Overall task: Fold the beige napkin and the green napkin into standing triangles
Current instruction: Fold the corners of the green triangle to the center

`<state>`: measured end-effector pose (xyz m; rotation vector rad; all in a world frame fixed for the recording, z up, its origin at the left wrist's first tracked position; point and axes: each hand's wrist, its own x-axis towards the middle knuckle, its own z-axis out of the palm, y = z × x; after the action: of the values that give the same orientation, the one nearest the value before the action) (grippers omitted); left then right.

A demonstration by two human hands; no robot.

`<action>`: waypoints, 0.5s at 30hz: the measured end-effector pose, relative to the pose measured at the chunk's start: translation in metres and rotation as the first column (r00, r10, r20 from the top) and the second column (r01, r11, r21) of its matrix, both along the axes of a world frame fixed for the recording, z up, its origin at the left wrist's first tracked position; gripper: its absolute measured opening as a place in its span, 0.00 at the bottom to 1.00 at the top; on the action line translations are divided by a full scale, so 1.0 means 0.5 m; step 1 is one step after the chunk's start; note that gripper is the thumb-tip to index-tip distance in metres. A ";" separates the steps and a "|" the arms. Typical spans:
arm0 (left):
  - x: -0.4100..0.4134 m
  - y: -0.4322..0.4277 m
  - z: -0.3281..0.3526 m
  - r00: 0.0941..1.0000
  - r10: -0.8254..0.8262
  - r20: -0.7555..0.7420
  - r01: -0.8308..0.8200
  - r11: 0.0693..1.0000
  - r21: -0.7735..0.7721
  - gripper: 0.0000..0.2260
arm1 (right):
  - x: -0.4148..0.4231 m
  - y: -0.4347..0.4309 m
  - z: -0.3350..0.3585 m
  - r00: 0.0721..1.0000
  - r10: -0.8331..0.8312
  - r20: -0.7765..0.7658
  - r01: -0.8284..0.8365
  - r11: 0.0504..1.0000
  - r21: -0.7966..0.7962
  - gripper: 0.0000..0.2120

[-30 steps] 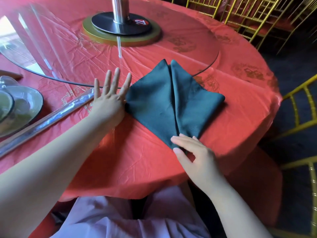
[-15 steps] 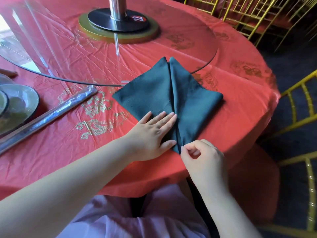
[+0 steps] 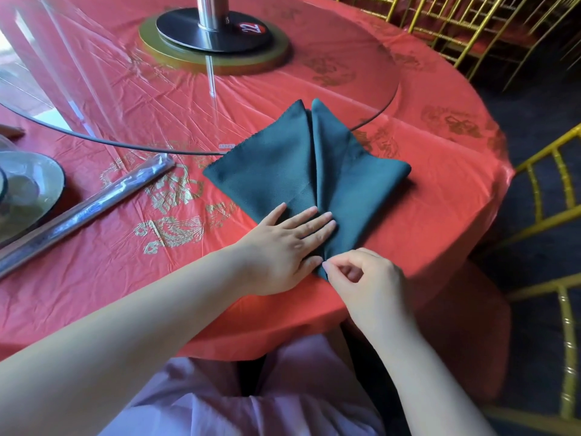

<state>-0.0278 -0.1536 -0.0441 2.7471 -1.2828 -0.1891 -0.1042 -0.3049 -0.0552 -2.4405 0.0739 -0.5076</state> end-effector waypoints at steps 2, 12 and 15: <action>-0.003 -0.004 0.005 1.000 0.010 -0.015 -0.010 1.000 0.001 0.29 | 0.002 -0.008 0.010 0.996 0.081 -0.022 -0.079 0.994 0.073 0.04; -0.022 -0.027 -0.005 0.995 0.099 0.021 -0.100 0.995 0.028 0.36 | 0.070 -0.100 0.027 0.850 0.322 -0.417 -0.430 0.881 -0.196 0.33; -0.021 -0.026 -0.007 0.995 0.097 0.036 -0.098 0.995 0.017 0.37 | 0.087 -0.121 0.031 0.802 0.281 -0.527 -0.497 0.803 -0.329 0.35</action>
<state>-0.0383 -0.1666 -0.0475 2.8334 -1.1576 -0.1458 -0.0610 -0.3654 -0.0397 -2.8732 -0.4135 0.2915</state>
